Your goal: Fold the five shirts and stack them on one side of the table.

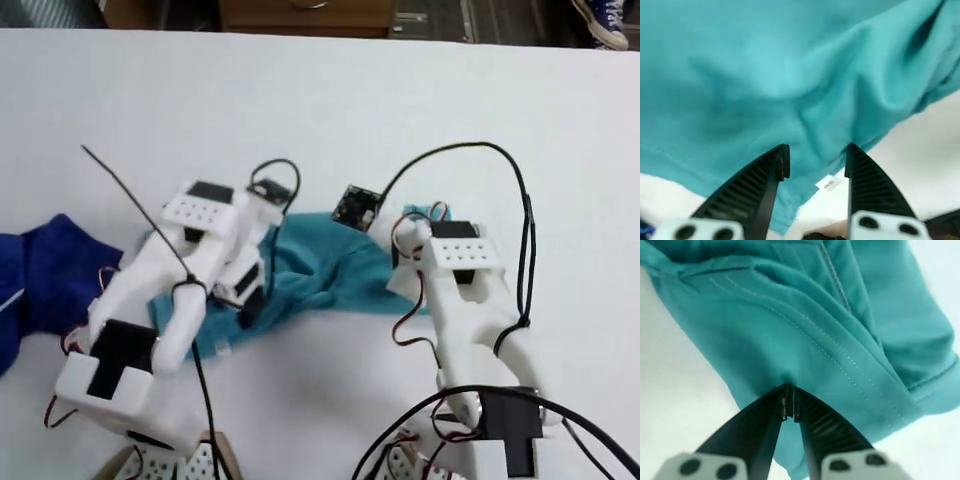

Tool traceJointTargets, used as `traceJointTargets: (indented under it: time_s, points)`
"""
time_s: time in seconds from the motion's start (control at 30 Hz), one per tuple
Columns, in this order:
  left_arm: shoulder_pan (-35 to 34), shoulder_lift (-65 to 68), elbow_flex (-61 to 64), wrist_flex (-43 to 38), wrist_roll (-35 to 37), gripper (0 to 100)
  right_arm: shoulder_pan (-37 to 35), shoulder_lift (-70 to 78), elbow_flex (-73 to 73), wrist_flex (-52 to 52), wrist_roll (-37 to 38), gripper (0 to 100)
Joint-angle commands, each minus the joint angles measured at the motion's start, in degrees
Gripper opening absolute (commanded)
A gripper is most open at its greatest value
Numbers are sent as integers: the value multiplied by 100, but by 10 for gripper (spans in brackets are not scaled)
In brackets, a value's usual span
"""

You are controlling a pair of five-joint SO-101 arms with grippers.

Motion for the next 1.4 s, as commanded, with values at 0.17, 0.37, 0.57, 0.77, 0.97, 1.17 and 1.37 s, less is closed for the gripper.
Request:
traceJointTargets:
  time_s: [0.17, 0.37, 0.57, 0.77, 0.97, 1.17, 1.37]
  points:
    - [-677, -273, 549, -905, -431, 207, 470, -4, -26, 57, 44, 20]
    - [-765, -273, 866, -1029, -475, 207, 488, 4, 202, 40, 431, 20]
    - [-765, -281, 875, -993, -484, 207, 497, -4, 413, 31, 422, 20]
    - [-756, -334, 541, -677, -475, 207, 479, -48, 308, 31, 422, 20]
    - [-914, -334, -1156, 615, -457, 206, 488, -57, -237, 110, 387, 20]
    - [-1582, -281, -2774, 1512, -422, 207, 251, -57, -941, 769, 378, 21]
    - [-2374, -202, -2607, 1582, -334, 229, 207, -57, -1618, 1226, 325, 99]
